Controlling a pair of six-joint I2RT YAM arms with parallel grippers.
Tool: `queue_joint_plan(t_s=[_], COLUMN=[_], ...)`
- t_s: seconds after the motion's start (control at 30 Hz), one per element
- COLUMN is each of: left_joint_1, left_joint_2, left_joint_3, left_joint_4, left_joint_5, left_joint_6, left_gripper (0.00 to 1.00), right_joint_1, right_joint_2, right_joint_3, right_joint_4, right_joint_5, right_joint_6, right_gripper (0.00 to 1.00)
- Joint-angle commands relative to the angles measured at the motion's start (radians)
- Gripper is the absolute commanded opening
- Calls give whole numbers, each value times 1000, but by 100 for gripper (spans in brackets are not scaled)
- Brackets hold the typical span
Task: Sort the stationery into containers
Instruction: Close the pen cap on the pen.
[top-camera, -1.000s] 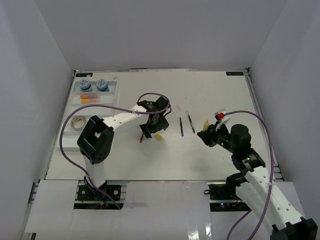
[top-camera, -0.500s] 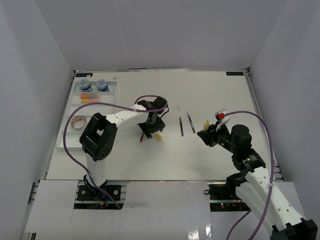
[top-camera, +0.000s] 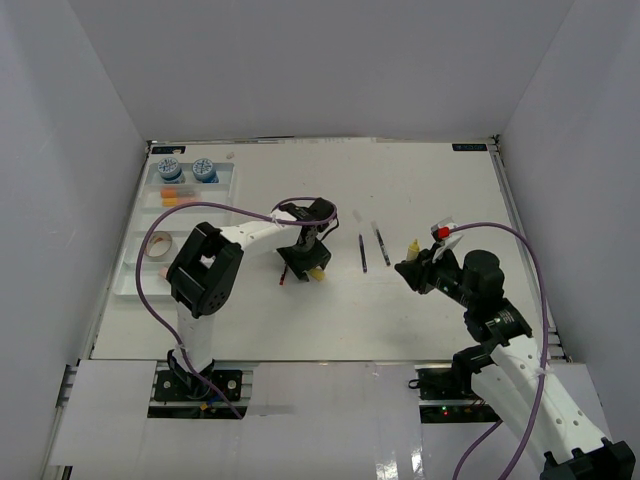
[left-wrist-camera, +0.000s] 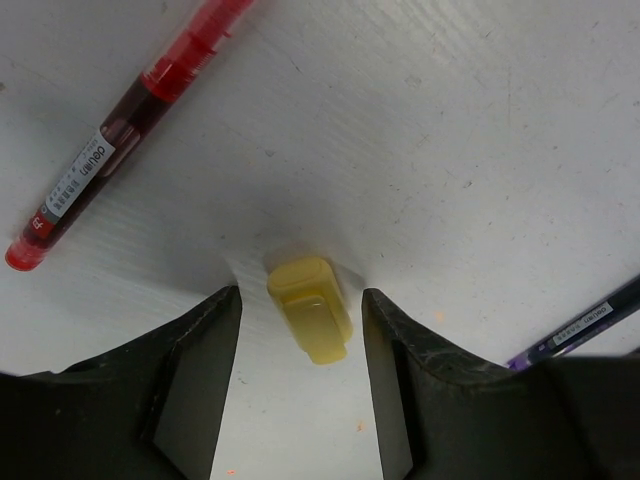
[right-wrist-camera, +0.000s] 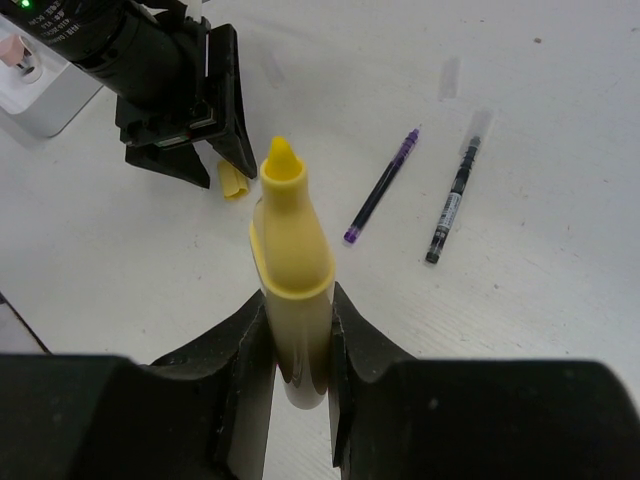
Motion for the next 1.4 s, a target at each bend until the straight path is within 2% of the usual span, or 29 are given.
queue_joint_plan(t_s=[0.0,0.27,0.57,0.7,0.8,1.03,1.17,1.37], left_joint_1=[4,6,7,6,6,4,6,6], left_joint_2=[-10,-13,-45,-82,-125,-226,-301,-434], left_joint_3=[-13,-38,-50,-42,-19,50,57,-27], left_joint_4=[4,15,24,38,63,164,300,539], left_joint_5=[15,23,9,-19,-55,-134,-154,-129], left_joint_6=[-70,-82,-73,-41,24,240,433,607], left_gripper=[62,54,29,19,15,12,12,13], right_joint_1=[2,1,1,4,16,81,156,292], right_joint_2=[-12,-15,-9,-6,31,149,224,402], right_joint_3=[-12,-6,-2,-5,12,83,118,210], right_joint_4=[46,37,35,66,69,80,125,198], right_joint_5=[-11,-6,-18,-104,-152,-146,-115,-69], right_joint_6=[4,4,-1,-6,-10,-7,0,34], right_gripper=[9,9,9,9,8,8,8,8])
